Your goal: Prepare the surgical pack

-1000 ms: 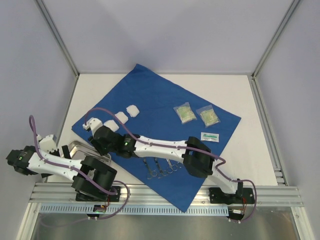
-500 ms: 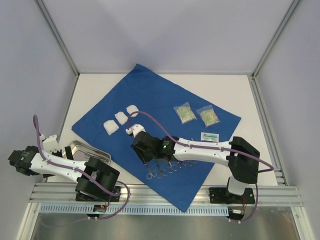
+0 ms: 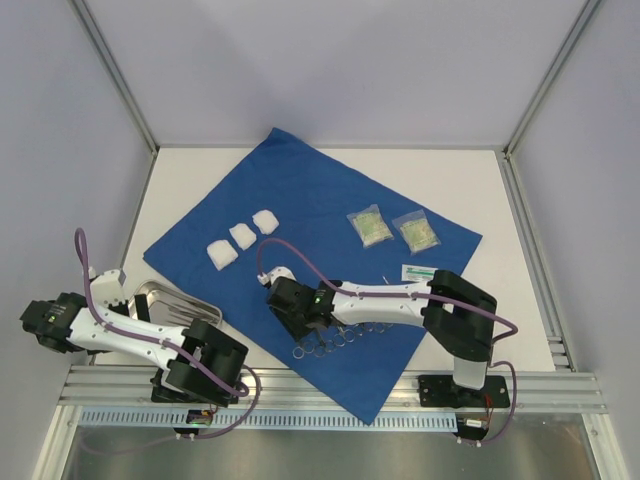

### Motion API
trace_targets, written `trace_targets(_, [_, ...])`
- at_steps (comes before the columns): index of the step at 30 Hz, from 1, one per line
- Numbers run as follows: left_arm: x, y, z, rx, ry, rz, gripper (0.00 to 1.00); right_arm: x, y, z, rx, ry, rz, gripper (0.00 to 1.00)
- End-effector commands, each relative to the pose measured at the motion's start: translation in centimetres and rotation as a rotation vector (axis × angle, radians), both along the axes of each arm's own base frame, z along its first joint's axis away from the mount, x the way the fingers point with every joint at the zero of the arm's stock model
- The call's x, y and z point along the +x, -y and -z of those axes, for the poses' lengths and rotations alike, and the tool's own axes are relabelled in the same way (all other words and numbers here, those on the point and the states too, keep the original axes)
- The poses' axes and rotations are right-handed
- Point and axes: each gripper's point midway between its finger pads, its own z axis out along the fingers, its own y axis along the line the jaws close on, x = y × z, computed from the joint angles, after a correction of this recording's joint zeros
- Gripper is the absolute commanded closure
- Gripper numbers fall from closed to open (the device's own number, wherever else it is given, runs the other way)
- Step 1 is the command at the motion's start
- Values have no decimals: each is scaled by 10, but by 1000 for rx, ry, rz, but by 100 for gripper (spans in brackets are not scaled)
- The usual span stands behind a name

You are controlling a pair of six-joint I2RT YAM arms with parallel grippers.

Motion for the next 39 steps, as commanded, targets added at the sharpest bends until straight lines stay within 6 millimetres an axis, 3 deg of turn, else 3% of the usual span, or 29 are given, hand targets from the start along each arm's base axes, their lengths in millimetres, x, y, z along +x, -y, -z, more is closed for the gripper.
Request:
trace_targets(1, [2, 4, -1, -2, 20, 32, 9, -4, -7, 0, 10, -29, 5, 58])
trace_targets(9, [3, 4, 1, -7, 24, 30, 9, -10, -13, 17, -12, -76, -1, 60])
trace_targets(16, [3, 2, 3, -8, 22, 27, 9, -9, 1, 33, -110, -59, 18, 63])
trace_targets(22, [3, 1, 5, -10, 22, 26, 9, -15, 6, 47, -142, -82, 22, 89])
trace_targets(25, [2, 1, 6, -10, 16, 26, 9, -15, 2, 41, -125, -76, 23, 100])
trace_targets(39, [2, 3, 4, -11, 15, 26, 9, -8, -27, -19, 48, -15, -2, 100])
